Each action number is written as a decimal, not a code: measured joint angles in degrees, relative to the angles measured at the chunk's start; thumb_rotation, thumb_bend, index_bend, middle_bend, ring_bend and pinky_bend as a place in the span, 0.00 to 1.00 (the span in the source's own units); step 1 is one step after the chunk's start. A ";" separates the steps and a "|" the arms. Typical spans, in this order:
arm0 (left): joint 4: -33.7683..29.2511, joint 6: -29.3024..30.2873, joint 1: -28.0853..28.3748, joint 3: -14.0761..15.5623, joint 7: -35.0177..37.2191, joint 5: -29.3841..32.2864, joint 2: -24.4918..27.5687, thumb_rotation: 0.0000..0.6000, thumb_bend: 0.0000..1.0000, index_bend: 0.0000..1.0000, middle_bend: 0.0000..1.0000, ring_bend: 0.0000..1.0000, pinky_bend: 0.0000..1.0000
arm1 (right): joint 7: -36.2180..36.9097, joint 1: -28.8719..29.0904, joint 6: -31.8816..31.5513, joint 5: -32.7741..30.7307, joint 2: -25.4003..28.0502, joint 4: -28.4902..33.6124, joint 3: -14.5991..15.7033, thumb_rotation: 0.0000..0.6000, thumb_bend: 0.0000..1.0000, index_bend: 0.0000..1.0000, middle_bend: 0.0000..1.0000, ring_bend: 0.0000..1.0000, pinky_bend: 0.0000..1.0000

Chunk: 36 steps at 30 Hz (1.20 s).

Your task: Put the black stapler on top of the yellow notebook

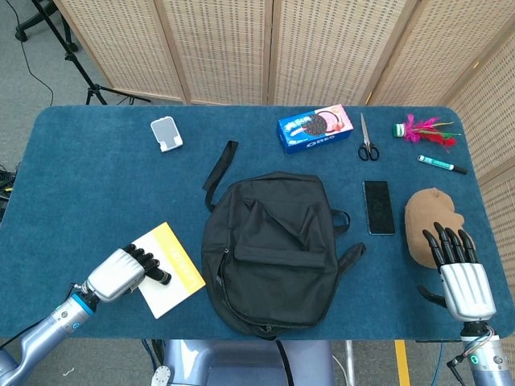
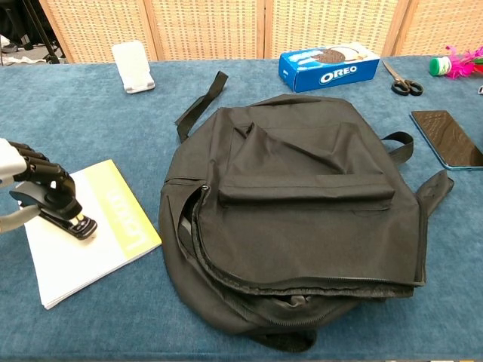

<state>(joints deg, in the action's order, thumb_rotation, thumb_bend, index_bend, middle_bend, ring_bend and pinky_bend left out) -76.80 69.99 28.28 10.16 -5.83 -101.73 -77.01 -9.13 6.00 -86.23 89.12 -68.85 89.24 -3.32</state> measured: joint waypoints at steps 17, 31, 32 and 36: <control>2.30 -0.48 -0.68 -0.32 -1.30 -0.45 -2.68 1.00 0.47 0.73 0.41 0.38 0.42 | 0.50 -0.08 -0.40 0.15 -0.12 -0.23 -0.14 1.00 0.09 0.00 0.00 0.00 0.00; 1.80 0.11 -0.86 -0.93 -1.01 -0.38 -1.50 1.00 0.32 0.46 0.16 0.22 0.32 | 1.13 -0.12 -1.48 0.56 -1.18 -1.25 -0.58 1.00 0.09 0.00 0.00 0.00 0.00; 1.72 0.02 -0.83 -0.94 -1.04 -0.36 -1.40 1.00 0.31 0.45 0.15 0.21 0.31 | 1.18 -0.13 -1.52 0.58 -1.20 -1.28 -0.58 1.00 0.09 0.00 0.00 0.00 0.00; 0.91 -0.41 -0.72 -1.12 -1.36 -0.09 -0.72 1.00 0.28 0.39 0.11 0.17 0.28 | 1.36 -0.13 -1.69 0.67 -1.32 -1.46 -0.64 1.00 0.09 0.00 0.00 0.00 0.00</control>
<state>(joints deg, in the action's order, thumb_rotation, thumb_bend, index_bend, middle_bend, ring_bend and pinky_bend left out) -75.89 69.58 27.56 9.05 -7.20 -101.82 -77.74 -7.77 5.87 -87.91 89.79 -70.17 87.78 -3.96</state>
